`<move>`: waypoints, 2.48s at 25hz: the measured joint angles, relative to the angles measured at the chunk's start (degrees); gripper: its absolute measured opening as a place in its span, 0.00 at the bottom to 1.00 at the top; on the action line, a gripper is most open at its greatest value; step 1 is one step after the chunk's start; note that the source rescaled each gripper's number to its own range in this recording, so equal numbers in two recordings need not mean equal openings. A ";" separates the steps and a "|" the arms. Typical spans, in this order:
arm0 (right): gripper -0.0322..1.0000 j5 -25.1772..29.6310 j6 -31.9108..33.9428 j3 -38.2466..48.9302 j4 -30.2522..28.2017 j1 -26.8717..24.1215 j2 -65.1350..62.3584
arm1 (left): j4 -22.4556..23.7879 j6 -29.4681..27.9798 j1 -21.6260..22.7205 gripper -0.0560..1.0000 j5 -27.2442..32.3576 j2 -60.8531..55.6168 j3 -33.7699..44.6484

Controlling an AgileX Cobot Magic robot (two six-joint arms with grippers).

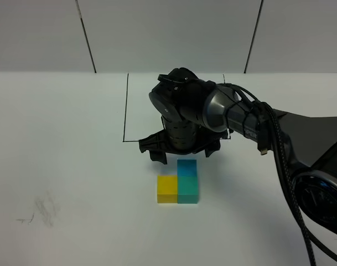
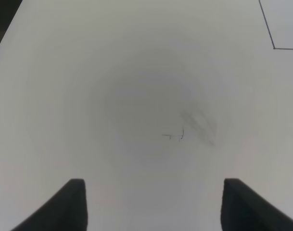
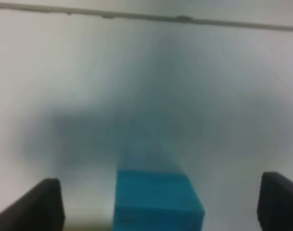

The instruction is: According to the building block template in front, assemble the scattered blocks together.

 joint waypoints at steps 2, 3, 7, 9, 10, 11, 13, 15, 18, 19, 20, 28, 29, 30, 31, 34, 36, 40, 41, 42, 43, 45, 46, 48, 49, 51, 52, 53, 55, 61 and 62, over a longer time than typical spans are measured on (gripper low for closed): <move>0.80 0.19 -1.77 -1.06 -1.76 0.00 -1.50 | 0.00 0.00 0.00 0.40 0.00 0.00 0.00; 0.81 0.30 -2.78 -1.83 -3.25 0.00 -2.65 | 0.00 0.00 0.00 0.40 0.00 0.00 0.00; 0.81 0.57 -6.07 -5.00 -10.66 -0.25 -7.47 | 0.00 0.00 0.00 0.40 0.00 0.00 0.00; 0.81 0.64 -7.87 -6.21 -13.43 -1.09 -9.89 | 0.00 0.00 0.00 0.40 0.00 0.00 0.00; 0.81 0.70 -8.57 -6.63 -14.52 -1.67 -11.33 | 0.00 0.00 0.00 0.40 0.00 0.00 0.00; 0.81 0.70 -9.34 -6.89 -15.10 -2.62 -12.79 | 0.00 0.00 0.00 0.40 0.00 0.00 0.00; 0.81 0.63 -11.07 -6.89 -16.10 -5.06 -15.61 | 0.00 0.00 0.00 0.40 0.00 0.00 0.00; 0.81 0.38 -14.01 -6.89 -16.17 -8.53 -18.71 | 0.00 0.00 0.00 0.40 0.00 0.00 0.00; 0.81 0.10 -19.46 -6.89 -14.90 -14.19 -23.08 | 0.00 0.00 0.00 0.40 0.00 0.00 0.00; 0.81 -0.05 -21.67 -6.89 -14.21 -16.27 -24.39 | 0.00 0.00 0.00 0.40 0.00 0.00 0.00; 0.81 -0.17 -24.02 -6.93 -13.59 -17.98 -25.94 | 0.00 0.00 0.00 0.40 0.00 0.00 0.00; 0.81 4.57 -40.51 -6.93 -7.26 -33.61 -36.45 | 0.00 0.00 0.00 0.40 0.00 0.00 0.00; 0.81 6.00 -42.54 -6.93 -6.59 -35.53 -37.54 | 0.00 0.00 0.00 0.40 0.00 0.00 0.00; 0.81 6.97 -44.29 -6.93 -5.85 -37.35 -38.45 | 0.00 0.00 0.00 0.40 0.00 0.00 0.00; 0.81 7.60 -45.82 -6.93 -5.00 -38.79 -39.54 | 0.00 0.00 0.00 0.40 0.00 0.00 0.00; 0.81 8.10 -50.52 -6.87 -2.87 -42.88 -42.90 | 0.00 0.00 0.00 0.40 0.00 0.00 0.00; 0.81 8.18 -52.21 -5.84 -1.72 -44.39 -46.20 | 0.00 0.00 0.00 0.40 0.00 0.00 0.00; 0.81 8.26 -53.38 -1.42 -1.45 -44.99 -54.10 | 0.00 0.00 0.00 0.40 0.00 0.00 0.00; 0.81 8.26 -53.45 -0.08 -1.45 -44.99 -55.84 | 0.00 0.00 0.00 0.40 0.00 0.00 0.00; 0.81 8.26 -53.45 1.17 -1.45 -44.99 -57.95 | 0.00 0.00 0.00 0.40 0.00 0.00 0.00; 0.81 8.26 -53.45 2.84 -1.45 -44.99 -60.11 | 0.00 0.00 0.00 0.40 0.00 0.00 0.00; 0.81 8.23 -53.45 6.49 -1.45 -44.99 -64.39 | 0.00 0.00 0.00 0.40 0.00 0.00 0.00; 0.81 8.30 -53.45 8.86 -1.31 -44.99 -66.99 | 0.00 0.00 0.00 0.40 0.00 0.00 0.00; 0.81 8.24 -53.45 14.17 -1.33 -44.99 -72.21 | 0.00 0.00 0.00 0.40 0.00 0.00 0.00; 0.81 7.88 -53.45 16.56 -1.27 -44.99 -75.36 | 0.00 0.00 0.00 0.40 0.00 0.00 0.00; 0.81 6.21 -53.30 22.34 -1.26 -44.17 -81.47 | 0.00 0.00 0.00 0.40 0.00 0.00 0.00; 0.81 5.06 -52.99 24.68 -1.21 -43.33 -84.88 | 0.00 0.00 0.00 0.40 0.00 0.00 0.00; 0.81 4.02 -52.74 27.29 -1.16 -42.53 -88.42 | 0.00 0.00 0.00 0.40 0.00 0.00 0.00; 0.81 2.74 -51.99 32.18 -1.11 -40.16 -94.58 | 0.04 0.00 0.00 0.40 0.00 0.00 0.00; 0.81 0.87 -51.71 44.47 0.78 -33.17 -110.76 | 0.04 0.00 0.00 0.40 0.00 0.00 0.00; 0.81 0.51 -51.71 46.29 1.44 -32.31 -112.73 | 0.04 0.00 0.00 0.40 0.00 0.00 0.00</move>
